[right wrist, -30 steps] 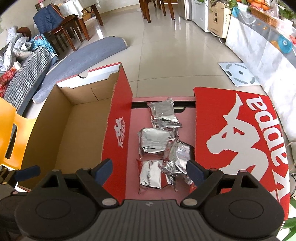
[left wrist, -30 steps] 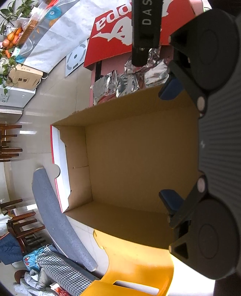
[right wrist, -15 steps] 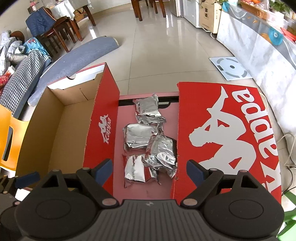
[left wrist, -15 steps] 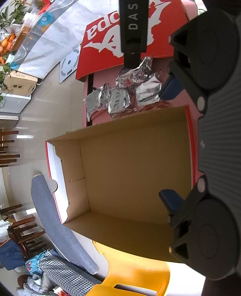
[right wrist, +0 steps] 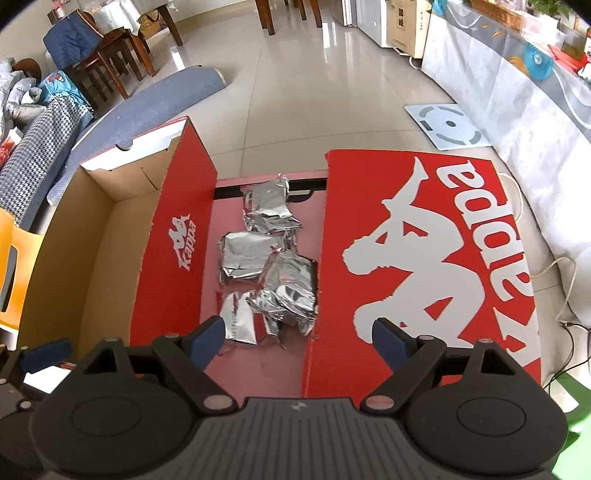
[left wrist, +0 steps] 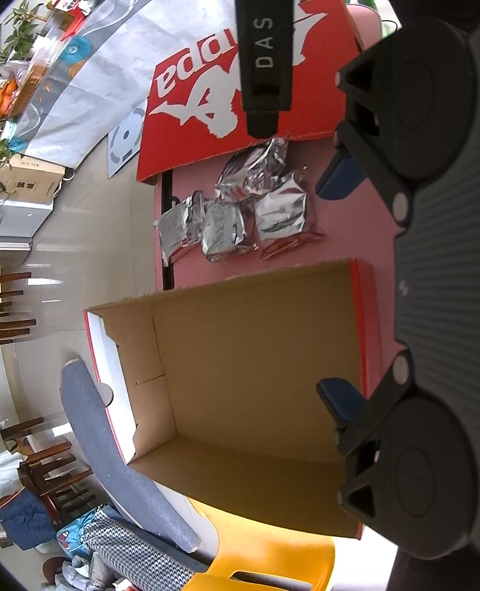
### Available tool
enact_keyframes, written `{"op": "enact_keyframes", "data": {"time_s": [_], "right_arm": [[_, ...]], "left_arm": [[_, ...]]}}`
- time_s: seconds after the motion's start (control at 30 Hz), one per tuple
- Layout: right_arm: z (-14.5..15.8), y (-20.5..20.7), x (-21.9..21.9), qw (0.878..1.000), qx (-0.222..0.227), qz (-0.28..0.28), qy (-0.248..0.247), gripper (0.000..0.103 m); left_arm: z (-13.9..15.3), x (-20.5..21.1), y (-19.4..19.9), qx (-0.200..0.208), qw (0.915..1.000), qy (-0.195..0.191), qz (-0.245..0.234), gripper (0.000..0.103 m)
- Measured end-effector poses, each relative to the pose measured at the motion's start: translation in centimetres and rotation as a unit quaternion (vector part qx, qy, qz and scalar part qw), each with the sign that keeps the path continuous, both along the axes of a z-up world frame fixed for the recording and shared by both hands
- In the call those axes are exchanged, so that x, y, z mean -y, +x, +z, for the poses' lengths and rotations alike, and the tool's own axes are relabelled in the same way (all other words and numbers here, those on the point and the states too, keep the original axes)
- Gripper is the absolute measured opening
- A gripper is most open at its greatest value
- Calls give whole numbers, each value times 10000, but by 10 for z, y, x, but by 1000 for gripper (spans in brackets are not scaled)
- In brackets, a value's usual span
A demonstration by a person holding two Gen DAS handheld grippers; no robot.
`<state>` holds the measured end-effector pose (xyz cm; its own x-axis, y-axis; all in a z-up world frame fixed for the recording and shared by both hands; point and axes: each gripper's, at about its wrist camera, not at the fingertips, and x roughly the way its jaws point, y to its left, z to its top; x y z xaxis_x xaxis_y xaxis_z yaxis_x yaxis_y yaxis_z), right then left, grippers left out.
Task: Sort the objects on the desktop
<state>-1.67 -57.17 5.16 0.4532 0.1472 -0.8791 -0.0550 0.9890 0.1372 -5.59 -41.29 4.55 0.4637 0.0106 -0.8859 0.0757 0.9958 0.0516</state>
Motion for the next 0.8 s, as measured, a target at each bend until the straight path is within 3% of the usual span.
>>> {"op": "enact_keyframes", "data": {"time_s": [0.8], "right_arm": [[7,-1,39,9995,95,31,-298,87]], "left_arm": [[5,43,-8,-82,9997,-72,-218,103]]}}
